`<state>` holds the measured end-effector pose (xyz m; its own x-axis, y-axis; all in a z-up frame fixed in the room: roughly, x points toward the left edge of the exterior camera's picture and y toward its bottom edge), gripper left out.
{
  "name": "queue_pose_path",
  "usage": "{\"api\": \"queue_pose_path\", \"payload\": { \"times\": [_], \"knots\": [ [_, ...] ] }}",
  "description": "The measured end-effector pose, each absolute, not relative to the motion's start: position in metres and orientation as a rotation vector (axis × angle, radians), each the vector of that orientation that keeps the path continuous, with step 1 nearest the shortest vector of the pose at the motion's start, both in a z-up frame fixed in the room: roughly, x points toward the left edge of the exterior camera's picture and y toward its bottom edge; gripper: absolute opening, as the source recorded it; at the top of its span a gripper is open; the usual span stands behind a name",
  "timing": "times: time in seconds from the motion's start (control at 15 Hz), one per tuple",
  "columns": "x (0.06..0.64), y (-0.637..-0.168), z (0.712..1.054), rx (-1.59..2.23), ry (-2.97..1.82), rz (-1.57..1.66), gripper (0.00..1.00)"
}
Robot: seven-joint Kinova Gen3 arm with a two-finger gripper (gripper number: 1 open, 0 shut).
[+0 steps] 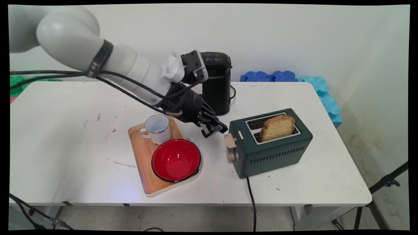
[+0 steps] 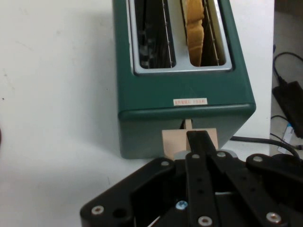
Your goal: Press the toaster switch
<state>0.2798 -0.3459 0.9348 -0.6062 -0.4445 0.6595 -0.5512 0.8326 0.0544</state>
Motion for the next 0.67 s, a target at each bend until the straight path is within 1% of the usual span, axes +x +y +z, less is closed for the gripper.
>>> {"api": "queue_pose_path", "payload": {
  "times": [0.67],
  "knots": [
    [0.273, -0.348, 0.91, 0.747, -2.294, 0.172, 0.0]
  ]
}}
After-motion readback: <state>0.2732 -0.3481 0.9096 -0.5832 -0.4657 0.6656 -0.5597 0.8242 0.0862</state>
